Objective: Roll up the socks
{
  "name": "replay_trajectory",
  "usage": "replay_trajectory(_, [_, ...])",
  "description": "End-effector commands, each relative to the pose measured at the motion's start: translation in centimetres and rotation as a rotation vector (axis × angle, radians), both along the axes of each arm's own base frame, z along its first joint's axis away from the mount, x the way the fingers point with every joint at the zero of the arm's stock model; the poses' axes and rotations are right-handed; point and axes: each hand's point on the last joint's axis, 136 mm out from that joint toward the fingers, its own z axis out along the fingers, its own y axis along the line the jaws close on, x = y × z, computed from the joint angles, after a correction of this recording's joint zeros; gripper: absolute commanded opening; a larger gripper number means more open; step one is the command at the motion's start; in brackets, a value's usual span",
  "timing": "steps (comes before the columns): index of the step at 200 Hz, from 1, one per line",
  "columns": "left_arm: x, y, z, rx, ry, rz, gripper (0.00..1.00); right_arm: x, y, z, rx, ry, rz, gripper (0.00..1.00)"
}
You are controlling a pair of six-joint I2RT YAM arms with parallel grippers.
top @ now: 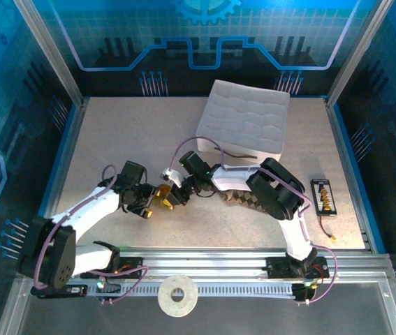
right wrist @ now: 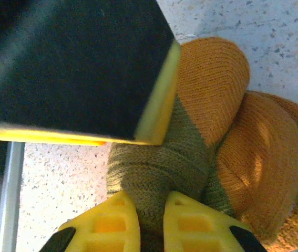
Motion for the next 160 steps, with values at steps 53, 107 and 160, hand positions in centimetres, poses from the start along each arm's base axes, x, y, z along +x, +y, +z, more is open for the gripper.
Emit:
replay_trajectory(53, [-6.1,2.5,-5.3,0.167,0.372,-0.056,0.2,-0.2,-4.0,-1.4,-0.093,-0.127,-0.109,0.41])
replay_trajectory(107, [-7.0,2.5,-3.5,0.184,0.458,-0.093,0.18,-0.1,-3.8,5.0,-0.066,-0.837,-0.112,0.72])
replay_trajectory(160, [-6.8,1.7,-3.1,0.15,0.498,-0.11,0.19,-2.9,-0.5,4.0,-0.096,-0.999,0.058,0.73])
